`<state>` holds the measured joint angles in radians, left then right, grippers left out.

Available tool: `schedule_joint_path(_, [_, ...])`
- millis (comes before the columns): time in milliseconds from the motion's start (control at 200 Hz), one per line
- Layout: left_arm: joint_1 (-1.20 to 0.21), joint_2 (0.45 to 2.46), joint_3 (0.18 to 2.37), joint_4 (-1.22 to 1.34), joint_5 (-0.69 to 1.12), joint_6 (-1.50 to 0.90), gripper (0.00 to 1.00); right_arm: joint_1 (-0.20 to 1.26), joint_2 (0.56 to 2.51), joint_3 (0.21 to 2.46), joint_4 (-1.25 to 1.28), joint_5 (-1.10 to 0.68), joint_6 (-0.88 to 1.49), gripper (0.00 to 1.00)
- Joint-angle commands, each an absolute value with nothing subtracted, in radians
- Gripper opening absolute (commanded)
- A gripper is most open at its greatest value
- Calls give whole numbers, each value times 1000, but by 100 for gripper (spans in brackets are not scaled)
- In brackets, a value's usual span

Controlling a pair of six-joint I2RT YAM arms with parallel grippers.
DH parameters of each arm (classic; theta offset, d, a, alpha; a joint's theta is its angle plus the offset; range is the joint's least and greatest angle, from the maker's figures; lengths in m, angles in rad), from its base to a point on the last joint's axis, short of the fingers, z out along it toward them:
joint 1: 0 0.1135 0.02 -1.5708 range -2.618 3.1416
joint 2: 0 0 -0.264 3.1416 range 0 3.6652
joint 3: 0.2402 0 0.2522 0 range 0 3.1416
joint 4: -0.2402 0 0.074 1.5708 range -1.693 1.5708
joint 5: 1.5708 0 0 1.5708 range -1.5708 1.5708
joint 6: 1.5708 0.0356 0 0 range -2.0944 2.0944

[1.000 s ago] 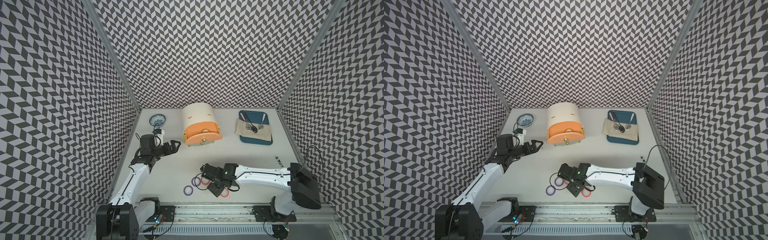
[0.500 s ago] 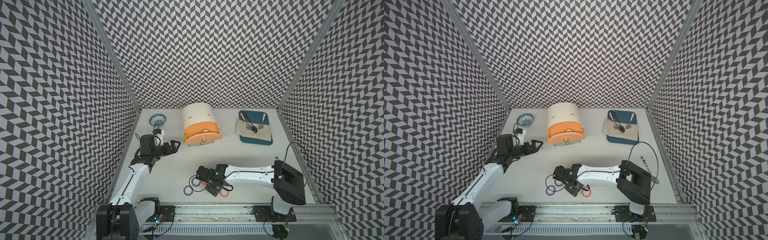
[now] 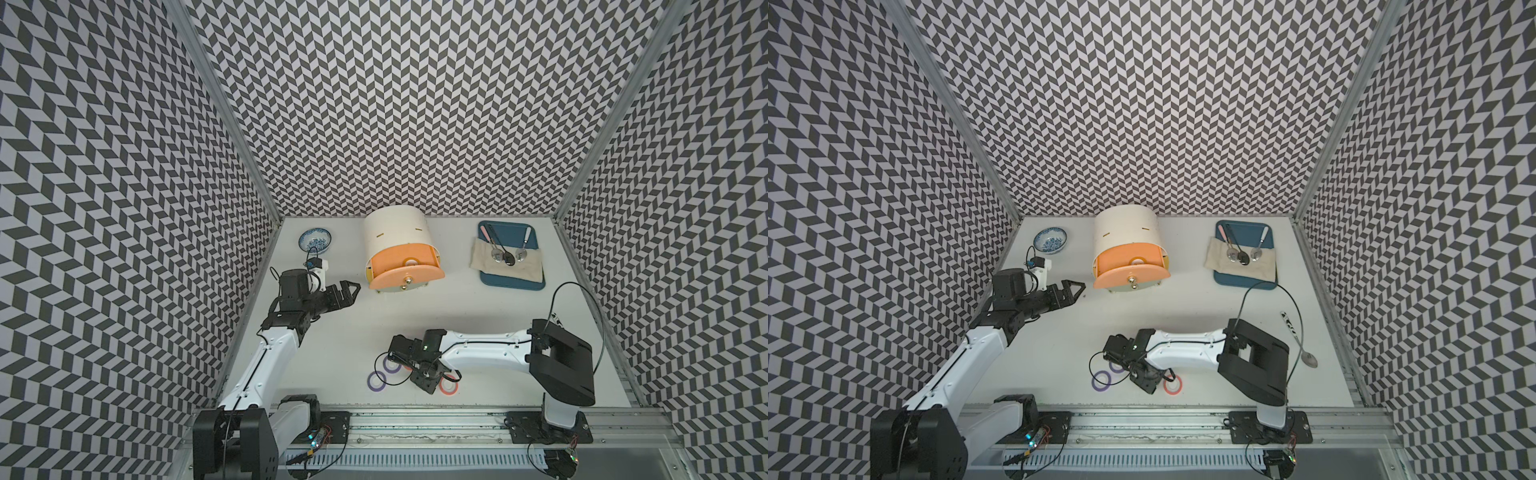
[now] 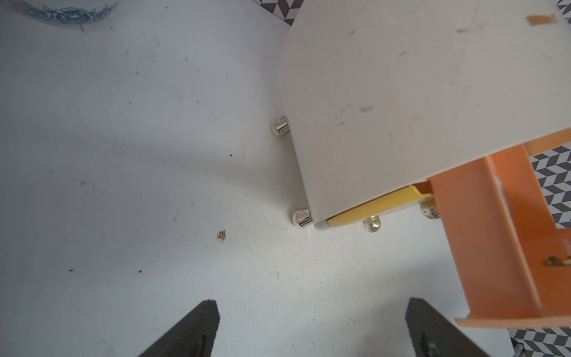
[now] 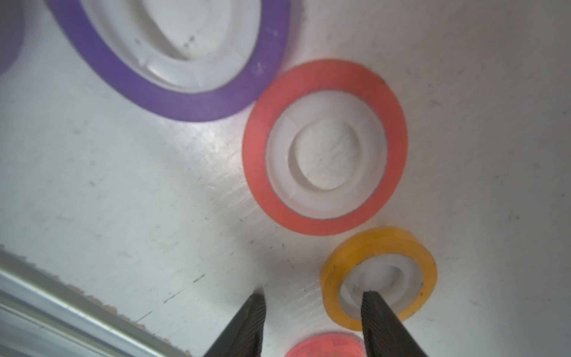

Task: Place the transparent tape into the drawer according to color
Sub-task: Pick up the tape at the center of the board.

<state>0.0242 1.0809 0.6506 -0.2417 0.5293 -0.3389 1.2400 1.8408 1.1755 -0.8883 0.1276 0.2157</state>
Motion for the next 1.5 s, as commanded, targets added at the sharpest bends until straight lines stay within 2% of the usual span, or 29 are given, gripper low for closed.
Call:
schedule_joint_path(0, [34,1089,640,-239,546,-327,100,1243,1869,1193,-899,136,199,54])
schedule_joint_path(340, [37,1089,638,-237,552,-326,100,1240,1919,1203,-902,90,155,53])
schedule_joint_path(411, [38,1089,638,-236,553,-326,100,1236,1929,1211,-905,78,148,50])
schedule_joint_path(571, [41,1092,638,-235,557,-327,100,1234,1948,1221,-915,55,129,36])
schedule_joint_path(861, [46,1091,637,-235,561,-327,100,1233,1970,1213,-939,96,132,26])
schedule_joint_path(1237, [49,1089,638,-233,565,-328,100,1233,1967,1232,-942,125,150,2])
schedule_joint_path(1497, [51,1088,638,-233,566,-328,100,1226,1938,1270,-957,143,161,0])
